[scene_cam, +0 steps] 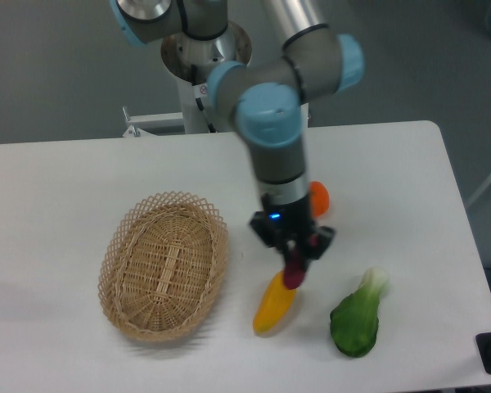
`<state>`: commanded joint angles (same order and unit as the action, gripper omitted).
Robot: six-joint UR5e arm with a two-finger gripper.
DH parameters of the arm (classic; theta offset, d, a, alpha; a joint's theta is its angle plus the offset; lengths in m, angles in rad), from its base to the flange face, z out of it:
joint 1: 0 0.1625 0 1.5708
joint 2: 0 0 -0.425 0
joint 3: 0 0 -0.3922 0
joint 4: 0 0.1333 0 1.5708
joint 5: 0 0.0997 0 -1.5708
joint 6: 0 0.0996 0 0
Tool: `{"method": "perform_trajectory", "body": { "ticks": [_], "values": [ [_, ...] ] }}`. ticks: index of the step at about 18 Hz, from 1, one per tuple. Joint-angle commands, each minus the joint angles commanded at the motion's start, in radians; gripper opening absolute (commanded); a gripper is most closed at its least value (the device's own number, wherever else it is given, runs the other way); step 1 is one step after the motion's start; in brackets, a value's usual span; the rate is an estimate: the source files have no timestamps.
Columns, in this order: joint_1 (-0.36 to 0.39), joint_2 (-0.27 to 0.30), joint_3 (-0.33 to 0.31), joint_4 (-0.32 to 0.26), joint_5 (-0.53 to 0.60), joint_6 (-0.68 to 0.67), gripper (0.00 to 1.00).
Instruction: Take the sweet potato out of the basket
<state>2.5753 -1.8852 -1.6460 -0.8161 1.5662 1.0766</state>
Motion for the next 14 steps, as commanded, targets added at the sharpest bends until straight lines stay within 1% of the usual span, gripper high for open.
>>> {"method": "perform_trajectory", "body": {
  "ticks": [3,7,14],
  "values": [
    [0.052,-0.006,-0.003,0.0,-0.003,0.058,0.26],
    [0.06,-0.015,-0.008,0.0,0.001,0.074,0.26],
    [0.062,-0.015,-0.008,0.002,0.0,0.074,0.26]
  ]
}}
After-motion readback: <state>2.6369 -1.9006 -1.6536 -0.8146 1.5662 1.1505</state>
